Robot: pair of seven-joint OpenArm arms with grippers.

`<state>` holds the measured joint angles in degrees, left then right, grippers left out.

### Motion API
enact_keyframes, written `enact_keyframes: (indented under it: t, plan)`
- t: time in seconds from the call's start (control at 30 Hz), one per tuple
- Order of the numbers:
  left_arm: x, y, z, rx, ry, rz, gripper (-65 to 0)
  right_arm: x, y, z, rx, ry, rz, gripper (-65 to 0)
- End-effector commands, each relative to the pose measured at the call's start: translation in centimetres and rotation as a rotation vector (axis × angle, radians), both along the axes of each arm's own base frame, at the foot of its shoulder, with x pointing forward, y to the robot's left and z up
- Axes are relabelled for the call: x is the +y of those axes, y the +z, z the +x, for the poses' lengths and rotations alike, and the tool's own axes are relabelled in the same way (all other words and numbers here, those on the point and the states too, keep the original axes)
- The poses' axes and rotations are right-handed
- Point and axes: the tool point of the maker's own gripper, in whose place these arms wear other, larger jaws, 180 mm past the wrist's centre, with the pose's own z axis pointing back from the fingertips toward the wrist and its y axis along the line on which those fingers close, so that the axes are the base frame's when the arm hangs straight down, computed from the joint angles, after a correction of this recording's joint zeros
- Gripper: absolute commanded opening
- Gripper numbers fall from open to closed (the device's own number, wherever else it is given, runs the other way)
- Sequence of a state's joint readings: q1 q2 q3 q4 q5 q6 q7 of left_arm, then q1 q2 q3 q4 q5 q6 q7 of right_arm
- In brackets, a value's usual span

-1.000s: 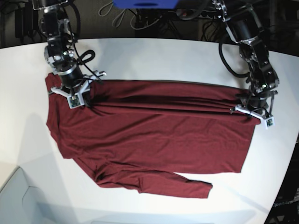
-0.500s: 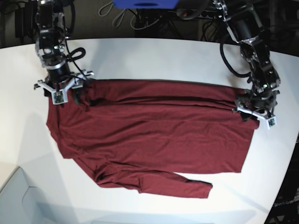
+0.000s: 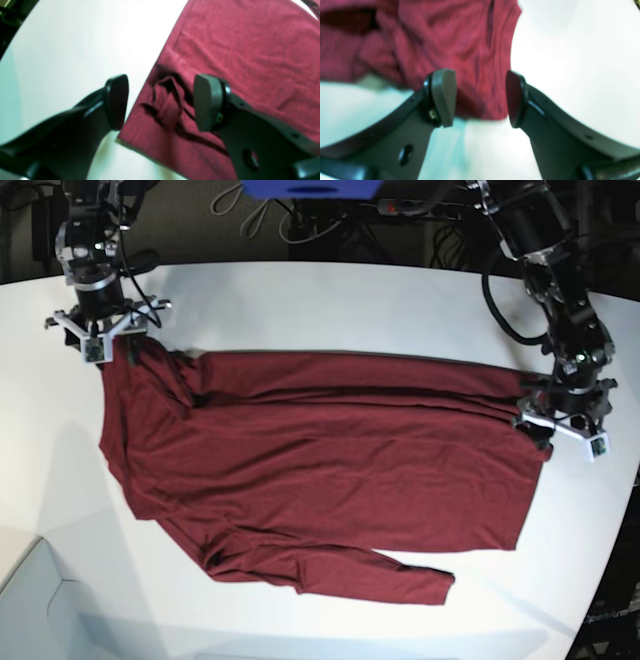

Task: Layout the t-shirt on the table in an organized manner, then fold the t-shirt properly
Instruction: 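Drag the collar edge with both grippers toward the hem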

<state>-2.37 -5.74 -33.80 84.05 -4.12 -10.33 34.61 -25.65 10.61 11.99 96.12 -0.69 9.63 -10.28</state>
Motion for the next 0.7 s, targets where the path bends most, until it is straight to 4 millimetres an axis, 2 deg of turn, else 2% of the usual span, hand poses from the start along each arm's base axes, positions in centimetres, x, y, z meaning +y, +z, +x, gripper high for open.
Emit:
enact_keyframes:
  t: [0.0, 0.2, 0.3, 0.47, 0.6, 0.67]
  plan:
    - [0.7, 1.4, 0.5, -0.039, 0.008, 0.025, -25.2, -0.1, 1.4, 0.6, -0.053, 0.008, -0.006, -32.7]
    - [0.7, 1.0, 0.0, -0.031, 0.007, 0.028, -25.2, -0.5, 0.1, 0.0, -0.017, 0.0, -0.005, -32.9]
    - [0.7, 0.9, 0.0, -0.028, 0.007, 0.029, -25.2, -0.4, 0.4, 1.0, -0.036, 0.002, 0.0, -32.9]
    - [0.8, 0.9, -0.1, -0.027, 0.008, 0.029, -25.2, 1.9, -0.3, 1.6, -0.007, 0.129, 0.06, -33.0]
    - [0.8, 0.9, -0.1, -0.028, 0.008, 0.03, -25.2, 2.4, -0.3, 1.8, -0.006, 0.148, 0.067, -33.8]
    - [0.8, 0.6, -0.4, -0.019, 0.008, 0.03, -25.2, 2.4, -0.2, 1.9, -0.01, 0.148, 0.066, -37.0]
